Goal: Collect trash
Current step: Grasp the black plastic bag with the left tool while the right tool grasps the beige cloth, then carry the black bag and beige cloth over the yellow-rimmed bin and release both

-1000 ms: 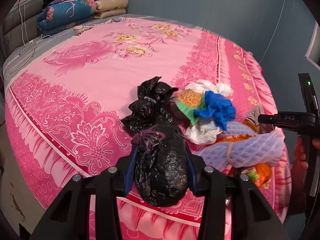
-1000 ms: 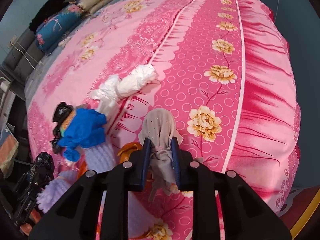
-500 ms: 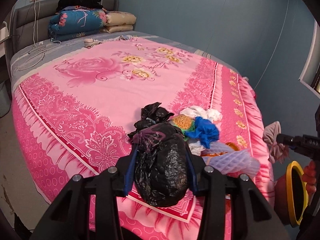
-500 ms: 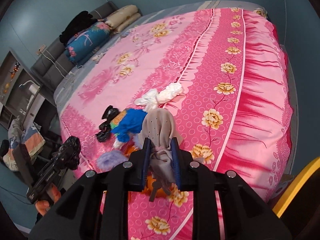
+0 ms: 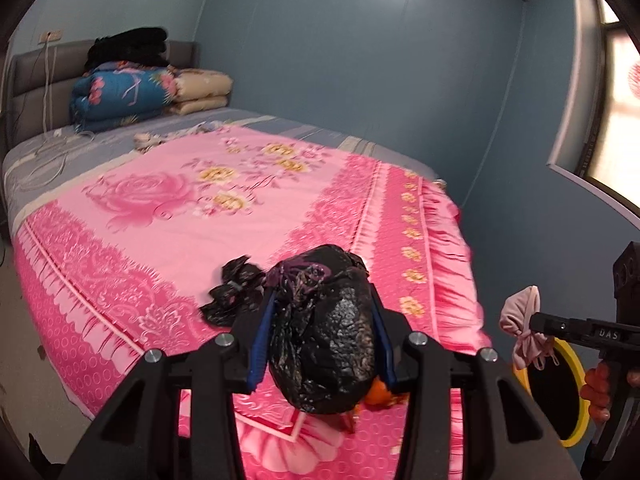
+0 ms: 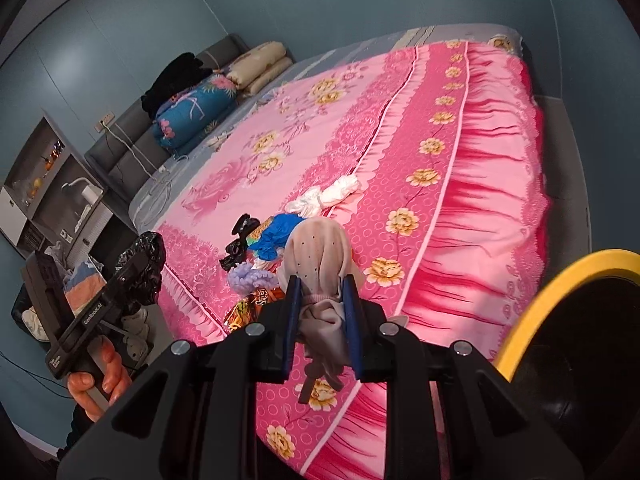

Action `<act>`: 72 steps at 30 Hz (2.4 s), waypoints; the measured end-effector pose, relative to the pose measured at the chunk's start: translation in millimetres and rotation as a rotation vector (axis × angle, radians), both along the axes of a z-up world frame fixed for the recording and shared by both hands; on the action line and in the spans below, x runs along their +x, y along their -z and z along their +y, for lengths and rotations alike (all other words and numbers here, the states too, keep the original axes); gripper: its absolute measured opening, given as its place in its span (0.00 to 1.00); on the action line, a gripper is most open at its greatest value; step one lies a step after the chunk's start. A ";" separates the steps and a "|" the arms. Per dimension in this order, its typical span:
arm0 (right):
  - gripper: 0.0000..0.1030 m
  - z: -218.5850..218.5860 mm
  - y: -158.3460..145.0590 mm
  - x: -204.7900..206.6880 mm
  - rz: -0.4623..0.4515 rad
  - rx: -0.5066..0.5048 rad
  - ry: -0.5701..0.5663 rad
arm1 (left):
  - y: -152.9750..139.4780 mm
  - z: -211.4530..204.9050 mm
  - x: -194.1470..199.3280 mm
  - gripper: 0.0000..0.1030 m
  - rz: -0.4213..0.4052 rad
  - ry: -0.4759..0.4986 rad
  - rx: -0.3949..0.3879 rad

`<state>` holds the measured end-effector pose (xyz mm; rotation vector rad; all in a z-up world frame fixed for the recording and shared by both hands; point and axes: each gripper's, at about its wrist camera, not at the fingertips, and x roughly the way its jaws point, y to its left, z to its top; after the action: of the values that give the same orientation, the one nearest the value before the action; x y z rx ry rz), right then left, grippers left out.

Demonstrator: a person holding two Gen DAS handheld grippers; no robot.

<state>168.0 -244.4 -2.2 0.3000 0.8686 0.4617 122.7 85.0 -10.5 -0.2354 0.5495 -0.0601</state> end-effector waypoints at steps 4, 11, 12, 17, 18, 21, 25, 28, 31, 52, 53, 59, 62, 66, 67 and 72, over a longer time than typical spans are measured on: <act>0.20 -29.7 -20.4 -22.2 -0.065 0.004 0.049 | -22.5 -29.5 -10.6 0.39 -0.057 0.056 0.032; 0.20 -75.3 -51.2 -55.7 -0.193 0.010 0.159 | -55.1 -75.6 -26.3 0.39 -0.127 0.146 0.060; 0.20 -78.6 -53.3 -55.9 -0.202 0.009 0.166 | -59.4 -82.6 -28.7 0.39 -0.136 0.160 0.065; 0.20 -104.1 -67.8 -70.3 -0.255 0.012 0.225 | -74.9 -113.4 -36.8 0.39 -0.155 0.233 0.066; 0.20 -108.7 -69.8 -72.1 -0.262 0.015 0.233 | -77.2 -118.8 -37.5 0.39 -0.156 0.248 0.063; 0.20 -120.3 -75.5 -78.3 -0.284 0.019 0.260 | -81.1 -131.9 -39.5 0.39 -0.166 0.281 0.061; 0.21 -137.0 -84.0 -91.3 -0.319 0.011 0.299 | -83.8 -150.3 -37.4 0.39 -0.172 0.320 0.079; 0.21 -145.7 -88.2 -99.0 -0.336 0.004 0.330 | -83.9 -162.9 -30.8 0.39 -0.160 0.356 0.075; 0.21 -156.4 -90.6 -107.0 -0.353 -0.005 0.366 | -83.7 -177.6 -27.2 0.39 -0.159 0.385 0.079; 0.21 -215.0 -50.9 -106.6 -0.246 -0.014 0.545 | -35.8 -275.7 -8.9 0.39 -0.037 0.592 0.062; 0.21 -217.8 -48.1 -106.0 -0.238 -0.012 0.553 | -32.7 -281.3 -8.4 0.39 -0.028 0.603 0.070; 0.22 -229.6 -35.2 -100.0 -0.196 0.005 0.576 | -19.9 -307.0 -1.6 0.39 0.017 0.654 0.111; 0.22 -236.0 -30.1 -98.9 -0.182 0.007 0.590 | -11.9 -316.3 2.8 0.39 0.043 0.669 0.110; 0.23 -239.2 -24.5 -95.6 -0.165 0.007 0.603 | 0.4 -328.6 4.7 0.39 0.078 0.698 0.110; 0.23 -240.9 -23.8 -94.3 -0.162 0.006 0.604 | 2.7 -330.6 3.9 0.39 0.081 0.707 0.107; 0.24 -239.2 -19.9 -93.7 -0.146 -0.008 0.625 | 5.0 -332.0 -3.1 0.51 0.068 0.716 0.103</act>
<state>74.3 -483.6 17.6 0.5017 0.5918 -0.1013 119.6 -247.0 -15.6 0.0694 0.6817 -0.7185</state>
